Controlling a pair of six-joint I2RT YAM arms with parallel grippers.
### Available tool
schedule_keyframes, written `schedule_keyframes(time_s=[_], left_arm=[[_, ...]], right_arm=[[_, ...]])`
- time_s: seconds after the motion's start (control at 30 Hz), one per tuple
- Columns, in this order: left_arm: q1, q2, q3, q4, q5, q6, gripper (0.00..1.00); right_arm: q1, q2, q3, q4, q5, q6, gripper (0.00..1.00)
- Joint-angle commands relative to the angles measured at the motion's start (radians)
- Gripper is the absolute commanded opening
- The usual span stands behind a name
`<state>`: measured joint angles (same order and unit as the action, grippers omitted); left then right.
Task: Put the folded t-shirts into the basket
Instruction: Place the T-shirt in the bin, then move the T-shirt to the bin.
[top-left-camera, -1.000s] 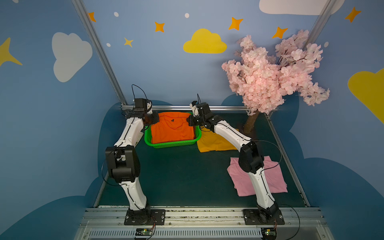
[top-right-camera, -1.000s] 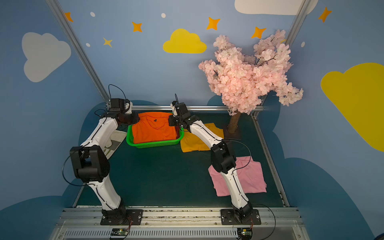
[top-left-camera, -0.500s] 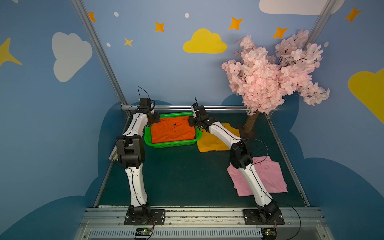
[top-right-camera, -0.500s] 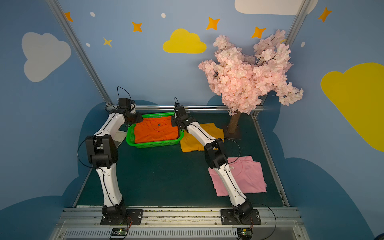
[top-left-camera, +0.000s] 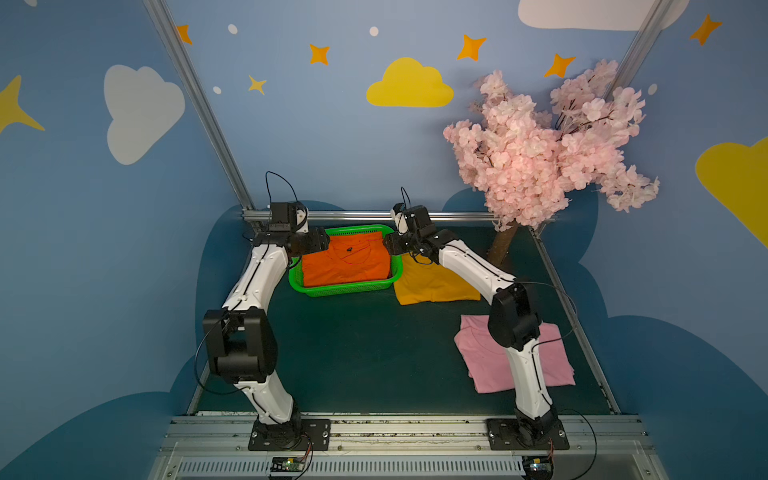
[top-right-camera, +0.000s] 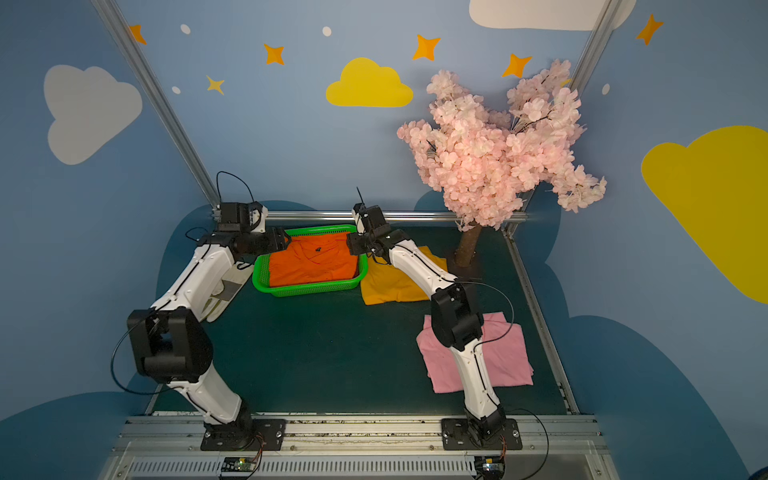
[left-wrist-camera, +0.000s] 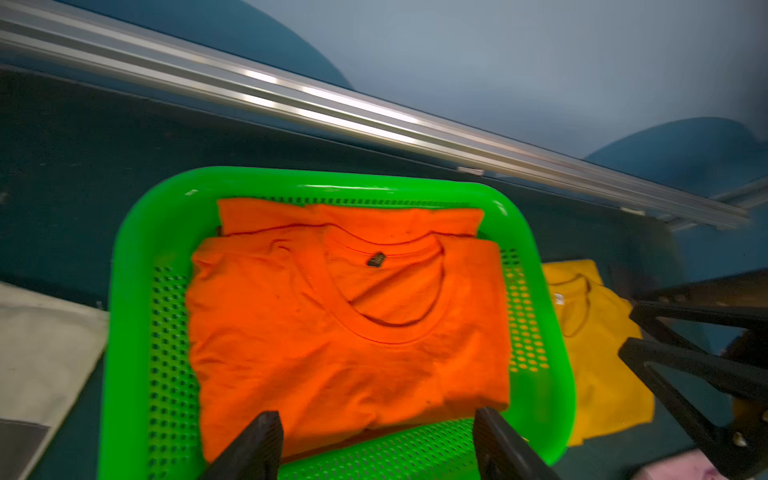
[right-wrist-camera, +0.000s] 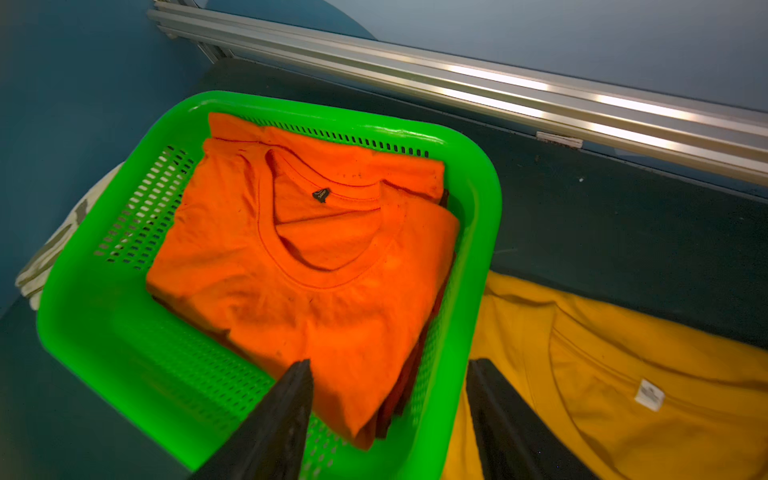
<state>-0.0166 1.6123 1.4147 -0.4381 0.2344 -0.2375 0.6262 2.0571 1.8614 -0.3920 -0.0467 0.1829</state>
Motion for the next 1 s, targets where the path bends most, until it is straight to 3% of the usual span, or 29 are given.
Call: schedule_keyframes(time_s=[0.0,0.23,0.43,0.73,0.97], left_arm=[[-0.069,-0.084,-0.124,0.128,0.095,-0.040,0.79],[-0.258,-0.243,-0.376,0.226,0.056,-0.059,0.80],[-0.361,-0.310,-0.523,0.253,0.023,-0.064,0.80],[-0.416,-0.359,-0.618,0.295,-0.019,-0.092,0.80],[-0.412,-0.403,-0.690,0.269,-0.078,-0.099,0.80]], right_arm=[[-0.025,-0.151,-0.175,-0.132,0.018,-0.014,0.67],[-0.034,-0.464,-0.607,-0.328,0.175,0.032,0.73],[-0.070,-0.686,-0.972,-0.325,0.135,0.161,0.81],[-0.064,-0.711,-1.246,-0.103,-0.023,0.339,0.81],[0.187,-0.684,-1.308,0.232,-0.059,0.620,0.76]])
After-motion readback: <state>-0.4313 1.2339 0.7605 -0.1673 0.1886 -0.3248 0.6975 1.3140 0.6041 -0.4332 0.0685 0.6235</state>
